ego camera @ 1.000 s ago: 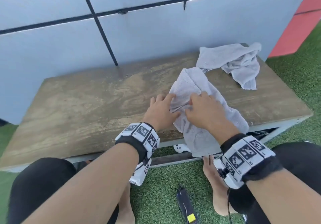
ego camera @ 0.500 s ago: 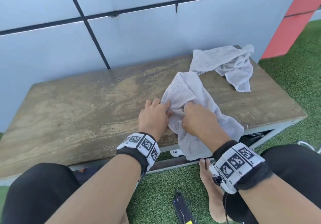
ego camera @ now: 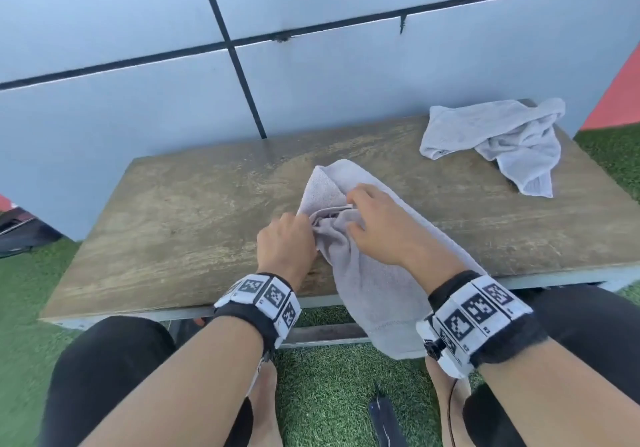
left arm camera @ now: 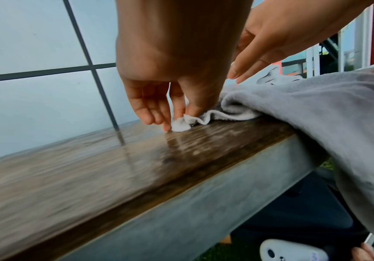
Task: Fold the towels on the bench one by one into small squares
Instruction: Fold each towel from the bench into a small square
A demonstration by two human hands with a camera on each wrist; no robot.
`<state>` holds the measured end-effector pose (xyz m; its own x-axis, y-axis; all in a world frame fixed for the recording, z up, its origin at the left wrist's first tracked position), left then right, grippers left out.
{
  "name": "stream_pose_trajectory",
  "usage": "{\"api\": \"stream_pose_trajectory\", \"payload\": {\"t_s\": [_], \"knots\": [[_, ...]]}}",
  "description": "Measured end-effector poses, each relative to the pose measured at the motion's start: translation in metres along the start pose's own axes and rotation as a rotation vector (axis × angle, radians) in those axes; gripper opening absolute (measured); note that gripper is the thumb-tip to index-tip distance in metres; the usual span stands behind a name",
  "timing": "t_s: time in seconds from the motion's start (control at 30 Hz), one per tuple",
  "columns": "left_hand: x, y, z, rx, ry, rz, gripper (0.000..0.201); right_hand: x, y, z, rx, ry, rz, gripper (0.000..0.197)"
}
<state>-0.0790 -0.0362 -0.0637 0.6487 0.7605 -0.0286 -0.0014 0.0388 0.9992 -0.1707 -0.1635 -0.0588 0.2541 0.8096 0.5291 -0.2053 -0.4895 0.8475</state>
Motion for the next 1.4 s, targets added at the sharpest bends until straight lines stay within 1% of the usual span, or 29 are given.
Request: {"api": "stream_pose_trajectory", "payload": {"t_s": [0.07,0.13,0.2,0.23,0.27,0.37,0.43,0.5,0.57,0.6,0.67,0.7,0.73,0.77,0.8,0.83,0.87,0.9,0.97,1.03,1.07,1.13,1.23,1.3,1.33,1.4], "knots": [[0.02,0.001,-0.006,0.018,0.066,-0.001,0.021,0.004,-0.004,0.001,0.024,-0.055,-0.14,0.034],[0.036,0.001,-0.011,0.027,0.112,0.001,0.021,0.005,-0.006,0.0,0.066,-0.145,-0.23,0.051],[0.046,0.002,-0.016,0.038,0.136,-0.005,0.02,0.002,-0.01,-0.002,0.187,-0.249,-0.294,0.073],[0.05,0.002,-0.018,0.041,0.145,-0.01,0.02,0.001,-0.013,-0.003,0.247,-0.282,-0.324,0.078],[0.054,0.002,-0.019,0.041,0.155,-0.018,0.021,0.0,-0.015,-0.004,0.279,-0.293,-0.342,0.075],[0.062,-0.002,-0.023,0.023,0.184,-0.024,0.025,0.004,-0.017,-0.002,0.268,-0.261,-0.334,0.029],[0.065,-0.005,-0.023,0.003,0.206,-0.017,0.022,0.01,-0.017,-0.001,0.261,-0.231,-0.353,0.014],[0.068,-0.006,-0.023,-0.012,0.193,-0.06,0.028,0.014,-0.018,0.0,0.232,-0.216,-0.346,0.007],[0.073,-0.007,-0.02,0.009,0.185,-0.141,0.032,0.017,-0.019,0.004,0.163,-0.205,-0.288,0.008],[0.075,-0.006,-0.019,0.035,0.181,-0.165,0.029,0.018,-0.018,0.007,0.104,-0.197,-0.242,0.009],[0.08,-0.006,-0.017,0.07,0.176,-0.204,0.019,0.023,-0.014,0.013,-0.066,-0.153,-0.096,0.01],[0.084,-0.006,-0.016,0.078,0.184,-0.256,0.019,0.027,-0.01,0.015,-0.168,-0.1,-0.004,0.009],[0.087,-0.005,-0.016,0.081,0.195,-0.327,0.024,0.032,-0.006,0.017,-0.255,-0.02,0.087,0.007],[0.09,-0.003,-0.017,0.074,0.206,-0.399,0.031,0.038,-0.003,0.019,-0.302,0.083,0.177,0.004],[0.093,0.0,-0.017,0.058,0.219,-0.469,0.039,0.044,-0.001,0.022,-0.302,0.18,0.247,0.01],[0.094,0.004,-0.018,0.032,0.232,-0.533,0.045,0.048,-0.003,0.024,-0.26,0.257,0.288,0.021],[0.096,0.009,-0.018,0.005,0.25,-0.595,0.047,0.05,-0.008,0.027,-0.196,0.301,0.297,0.033],[0.097,0.014,-0.019,-0.024,0.269,-0.654,0.048,0.049,-0.014,0.029,-0.131,0.308,0.277,0.042],[0.099,0.023,-0.02,-0.068,0.302,-0.745,0.047,0.046,-0.024,0.03,-0.039,0.272,0.209,0.049],[0.1,0.028,-0.021,-0.105,0.31,-0.816,0.049,0.044,-0.03,0.029,0.004,0.258,0.143,0.047],[0.099,0.03,-0.022,-0.122,0.305,-0.855,0.05,0.045,-0.032,0.028,0.013,0.261,0.111,0.048],[0.095,0.034,-0.021,-0.16,0.287,-0.921,0.05,0.046,-0.037,0.025,0.007,0.252,0.012,0.057],[0.082,0.043,-0.018,-0.2,0.23,-0.968,0.046,0.048,-0.045,0.02,-0.015,0.177,-0.058,0.07],[0.072,0.047,-0.016,-0.228,0.16,-0.992,0.047,0.05,-0.045,0.018,-0.049,0.149,-0.037,0.067],[0.067,0.049,-0.016,-0.229,0.131,-1.023,0.05,0.051,-0.043,0.017,-0.072,0.154,-0.009,0.06],[0.059,0.051,-0.015,-0.227,0.105,-1.094,0.052,0.049,-0.038,0.017,-0.104,0.165,0.033,0.036]]}}
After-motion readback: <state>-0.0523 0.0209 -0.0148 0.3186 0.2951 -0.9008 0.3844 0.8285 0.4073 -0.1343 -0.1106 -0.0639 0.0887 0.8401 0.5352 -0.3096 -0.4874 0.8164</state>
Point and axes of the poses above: each hand's wrist, its own z-axis towards the middle knuckle, its own y-axis out of the back of the hand, x = y × z, the point moved 4 cm from there along z, towards the middle knuckle, and after that the axes turned 1 degree about x, right-handed, at the moved point
